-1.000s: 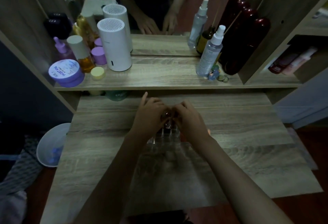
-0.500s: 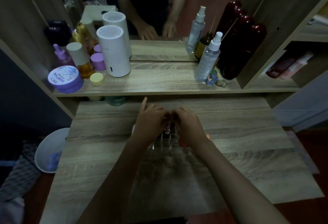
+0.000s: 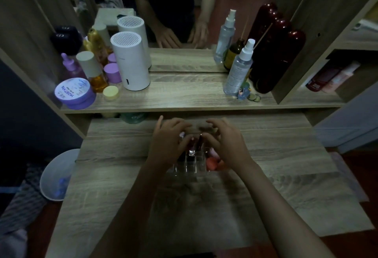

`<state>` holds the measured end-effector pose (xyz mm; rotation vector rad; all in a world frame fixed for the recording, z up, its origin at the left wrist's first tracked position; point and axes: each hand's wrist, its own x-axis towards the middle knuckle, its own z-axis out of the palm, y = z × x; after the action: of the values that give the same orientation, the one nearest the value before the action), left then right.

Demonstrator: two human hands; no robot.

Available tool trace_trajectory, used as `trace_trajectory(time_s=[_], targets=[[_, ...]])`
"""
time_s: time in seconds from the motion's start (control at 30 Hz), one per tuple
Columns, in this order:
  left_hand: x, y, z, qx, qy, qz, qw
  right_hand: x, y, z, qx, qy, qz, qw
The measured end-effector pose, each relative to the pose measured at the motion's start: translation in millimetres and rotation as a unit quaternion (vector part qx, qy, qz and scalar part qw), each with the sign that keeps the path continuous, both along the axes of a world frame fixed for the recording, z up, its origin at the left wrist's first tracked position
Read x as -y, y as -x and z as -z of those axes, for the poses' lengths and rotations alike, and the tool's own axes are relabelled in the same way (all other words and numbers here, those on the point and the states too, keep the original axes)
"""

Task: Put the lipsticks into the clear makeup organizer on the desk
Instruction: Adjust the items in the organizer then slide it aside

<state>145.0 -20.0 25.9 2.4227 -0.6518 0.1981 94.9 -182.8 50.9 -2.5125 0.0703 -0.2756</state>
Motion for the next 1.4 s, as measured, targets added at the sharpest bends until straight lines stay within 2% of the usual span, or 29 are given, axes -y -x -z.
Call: trace_trajectory(time_s=[0.13, 0.23, 0.3, 0.33, 0.4, 0.5, 0.57, 0.67, 0.73, 0.83, 0.87, 0.9, 1.07, 1.23, 1.33, 1.4], targets=[[-19, 0, -6, -0.045, 0.165, -0.069, 0.983, 21, 7, -2, 0.030, -0.065, 0.064, 0.995], [-38, 4, -1, -0.082, 0.206, -0.137, 0.965, 35, 16, 8, 0.031, -0.114, 0.111, 0.987], [-47, 11, 6, -0.139, 0.244, -0.182, 0.942, 41, 24, 18, 0.005, -0.192, 0.153, 0.969], [-50, 14, 11, -0.176, 0.266, -0.198, 0.927, 43, 27, 23, -0.015, -0.245, 0.176, 0.953], [-56, 20, 21, -0.226, 0.251, -0.221, 0.915, 44, 33, 34, -0.053, -0.368, 0.212, 0.904], [-61, 28, 35, -0.269, 0.258, -0.237, 0.897, 40, 41, 50, -0.081, -0.569, 0.238, 0.783], [-63, 35, 42, -0.281, 0.250, -0.237, 0.896, 37, 47, 60, -0.096, -0.630, 0.243, 0.731], [-64, 46, 55, -0.314, 0.238, -0.201, 0.897, 32, 53, 70, -0.090, -0.679, 0.232, 0.691], [-61, 53, 59, -0.356, 0.280, -0.204, 0.868, 29, 55, 73, -0.086, -0.695, 0.218, 0.679], [-56, 59, 59, -0.428, 0.413, -0.226, 0.771, 26, 59, 76, -0.082, -0.708, 0.196, 0.673], [-54, 60, 58, -0.439, 0.443, -0.228, 0.748, 26, 60, 77, -0.081, -0.712, 0.194, 0.670], [-53, 60, 58, -0.449, 0.448, -0.227, 0.739, 25, 60, 79, -0.081, -0.715, 0.194, 0.667], [-52, 60, 54, -0.464, 0.433, -0.230, 0.738, 24, 60, 87, -0.077, -0.716, 0.193, 0.667], [-48, 61, 51, -0.423, 0.384, -0.237, 0.786, 26, 61, 90, -0.086, -0.715, 0.183, 0.670], [-45, 61, 49, -0.439, 0.393, -0.237, 0.772, 29, 62, 89, -0.083, -0.716, 0.179, 0.670], [-41, 62, 50, -0.446, 0.380, -0.236, 0.775, 34, 62, 88, -0.077, -0.715, 0.181, 0.671]])
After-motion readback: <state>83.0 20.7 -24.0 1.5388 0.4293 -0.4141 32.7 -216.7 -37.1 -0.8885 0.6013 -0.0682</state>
